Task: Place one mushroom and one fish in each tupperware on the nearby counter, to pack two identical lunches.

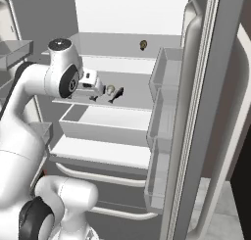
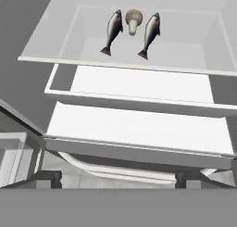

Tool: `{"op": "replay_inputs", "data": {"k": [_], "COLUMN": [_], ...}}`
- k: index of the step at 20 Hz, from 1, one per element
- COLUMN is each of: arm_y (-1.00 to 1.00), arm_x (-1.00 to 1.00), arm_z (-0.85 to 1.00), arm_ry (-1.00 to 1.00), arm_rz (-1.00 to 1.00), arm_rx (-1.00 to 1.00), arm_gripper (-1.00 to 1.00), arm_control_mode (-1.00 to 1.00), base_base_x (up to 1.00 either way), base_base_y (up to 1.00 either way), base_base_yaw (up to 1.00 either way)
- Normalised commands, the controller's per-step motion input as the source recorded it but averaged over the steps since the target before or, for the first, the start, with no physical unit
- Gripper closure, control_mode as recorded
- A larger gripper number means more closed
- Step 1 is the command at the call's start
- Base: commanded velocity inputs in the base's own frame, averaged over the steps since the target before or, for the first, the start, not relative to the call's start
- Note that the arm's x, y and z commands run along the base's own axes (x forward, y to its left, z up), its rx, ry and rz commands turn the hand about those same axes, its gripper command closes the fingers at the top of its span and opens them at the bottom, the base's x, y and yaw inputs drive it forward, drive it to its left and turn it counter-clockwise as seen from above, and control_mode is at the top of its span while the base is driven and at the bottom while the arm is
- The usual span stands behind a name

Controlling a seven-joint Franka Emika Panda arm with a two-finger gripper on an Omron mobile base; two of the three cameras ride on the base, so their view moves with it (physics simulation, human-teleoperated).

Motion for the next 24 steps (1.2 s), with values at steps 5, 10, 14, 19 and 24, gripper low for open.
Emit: {"op": "replay_inputs", "data": {"k": [5,10,14,19,24], "arm_y": [-0.18,-0.09,-0.08,0.0,0.0], "arm_x": [-0.11,-0.03,-0.14,-0.38,-0.09], "arm_z": [0.27,0.19,0.24,0.0,0.27], "arm_ry": [-0.39,-0.24,-0.09,-0.06,-0.06], "arm_rz": [0.0,-0.01,-0.05,-0.07,-0.01], "arm_rx": [0.0,0.0,0.0,0.0,0.0], "arm_gripper": [-1.0,-1.0,-1.0,-1.0,-1.0], "arm_control_mode": [-1.0,-1.0,-1.0,-1.0,-1.0], "base_base_x": [0.0,0.0,0.0,0.0,0.0], "base_base_y": [0.0,0.0,0.0,0.0,0.0], "base_base_yaw": [0.0,0.0,0.0,0.0,0.0]}}
